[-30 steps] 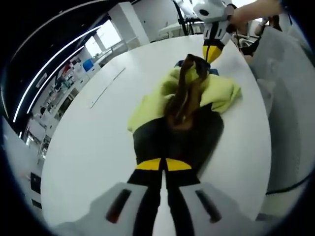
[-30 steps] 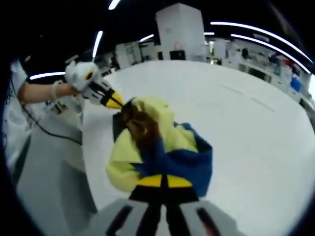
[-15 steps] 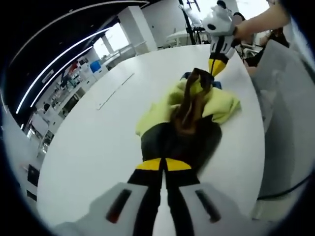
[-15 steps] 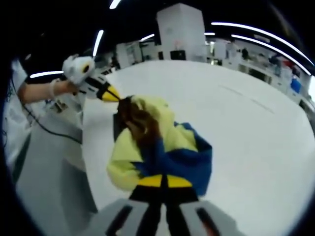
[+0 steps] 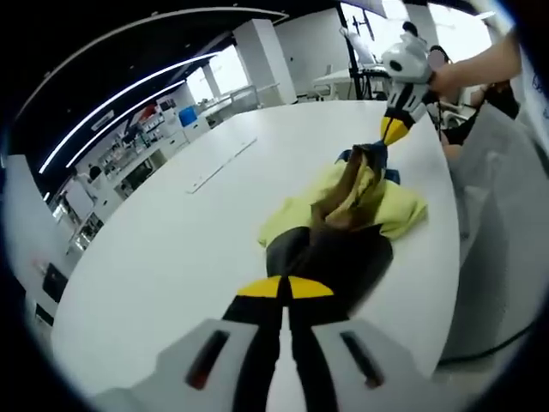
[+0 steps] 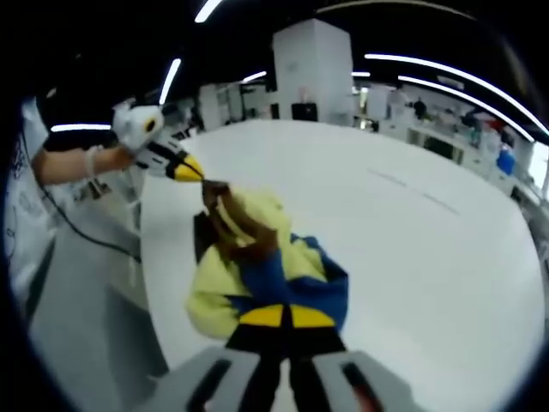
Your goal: Fold the garment on the visible template until the final outline fits inside the template.
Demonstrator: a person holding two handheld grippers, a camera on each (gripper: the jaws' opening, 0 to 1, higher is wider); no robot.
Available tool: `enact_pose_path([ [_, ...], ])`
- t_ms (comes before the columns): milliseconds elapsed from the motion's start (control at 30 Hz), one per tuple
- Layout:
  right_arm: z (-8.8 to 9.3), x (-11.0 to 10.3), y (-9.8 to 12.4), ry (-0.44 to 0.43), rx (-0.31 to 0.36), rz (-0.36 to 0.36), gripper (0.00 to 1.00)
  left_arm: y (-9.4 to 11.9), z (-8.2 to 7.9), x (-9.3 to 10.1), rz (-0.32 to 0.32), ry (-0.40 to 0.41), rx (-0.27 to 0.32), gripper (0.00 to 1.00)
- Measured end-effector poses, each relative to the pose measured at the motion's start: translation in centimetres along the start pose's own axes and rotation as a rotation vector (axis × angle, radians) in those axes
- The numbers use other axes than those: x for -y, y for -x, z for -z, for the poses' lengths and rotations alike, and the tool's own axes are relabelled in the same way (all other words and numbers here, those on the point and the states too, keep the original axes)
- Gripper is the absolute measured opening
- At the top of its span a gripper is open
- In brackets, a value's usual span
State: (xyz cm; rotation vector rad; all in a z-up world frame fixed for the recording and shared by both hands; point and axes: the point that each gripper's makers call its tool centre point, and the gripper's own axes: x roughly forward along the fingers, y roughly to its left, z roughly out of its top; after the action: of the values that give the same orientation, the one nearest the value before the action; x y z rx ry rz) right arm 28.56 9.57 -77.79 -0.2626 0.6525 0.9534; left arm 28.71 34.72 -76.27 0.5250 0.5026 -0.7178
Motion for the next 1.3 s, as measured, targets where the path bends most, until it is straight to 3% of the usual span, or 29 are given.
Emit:
enact_pose_path([
  [367,-4.6,2.2,2.6,0.015,0.147,0.091,0.0,0.9,-2.0,-1.8,-0.045,0.102,0.086,0.0],
  [533,-7.2,2.9,3.7,0.032,0.204,0.12,0.0,1.7,-3.9,-3.3,-0.069,0.151,0.145,0.0],
  [1000,-14.8,5.2,5.7,0.054,0.358,0.161,0.0,2.4,-8.6,-8.4,-0.145,0.174,0.215,0.0],
  [1100,-17.1,5.4,6.4,0.053,0.411,0.165,0.0,3.1,-10.5,-9.2,-0.175,0.127,0.226,0.0],
  [1300,-20.2,6.5,7.2,0.089,0.453,0.189,0.0,3.5,-13.3,-11.5,-0.191,0.161,0.283,0.0],
])
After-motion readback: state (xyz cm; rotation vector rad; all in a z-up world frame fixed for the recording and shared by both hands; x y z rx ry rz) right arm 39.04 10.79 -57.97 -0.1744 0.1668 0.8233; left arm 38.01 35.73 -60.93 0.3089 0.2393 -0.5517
